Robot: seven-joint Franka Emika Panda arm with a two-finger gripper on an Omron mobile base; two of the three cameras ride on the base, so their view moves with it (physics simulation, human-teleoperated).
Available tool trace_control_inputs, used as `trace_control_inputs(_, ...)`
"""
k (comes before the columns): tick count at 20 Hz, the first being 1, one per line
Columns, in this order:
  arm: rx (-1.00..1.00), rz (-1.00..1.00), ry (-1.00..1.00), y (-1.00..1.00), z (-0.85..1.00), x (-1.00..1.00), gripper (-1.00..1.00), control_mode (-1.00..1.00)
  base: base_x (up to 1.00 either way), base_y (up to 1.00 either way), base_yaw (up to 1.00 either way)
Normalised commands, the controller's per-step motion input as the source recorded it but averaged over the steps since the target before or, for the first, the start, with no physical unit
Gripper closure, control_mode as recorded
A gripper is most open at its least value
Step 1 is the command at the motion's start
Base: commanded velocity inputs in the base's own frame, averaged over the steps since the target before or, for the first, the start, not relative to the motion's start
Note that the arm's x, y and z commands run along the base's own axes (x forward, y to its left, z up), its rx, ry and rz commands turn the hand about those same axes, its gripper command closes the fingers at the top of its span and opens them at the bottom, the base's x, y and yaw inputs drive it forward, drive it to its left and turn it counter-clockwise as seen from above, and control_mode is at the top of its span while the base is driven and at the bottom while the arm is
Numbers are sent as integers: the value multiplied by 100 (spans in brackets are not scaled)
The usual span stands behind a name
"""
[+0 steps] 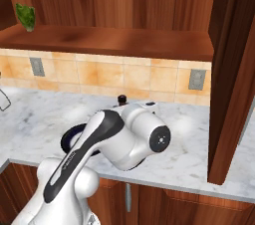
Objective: Pick the shrimp from the plate and place it on the cutting board. Then pick the condiment bottle from the cabinet and place it next to the cutting board.
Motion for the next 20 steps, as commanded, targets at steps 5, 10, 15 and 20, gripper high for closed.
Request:
trace_control_inputs(5, -1, -1, 0, -15, -6, 6, 100, -100, 0, 0, 0)
trace_control_inputs(10, -1, 0, 0, -13, -9, 7, 100, -100, 0, 0, 0)
trace_control_inputs(15, 0, 0, 0, -7, -18, 8, 100, -100, 0, 0, 0)
trace_control_inputs(20, 0, 0, -1, -5, -24, 9, 100, -100, 0, 0, 0)
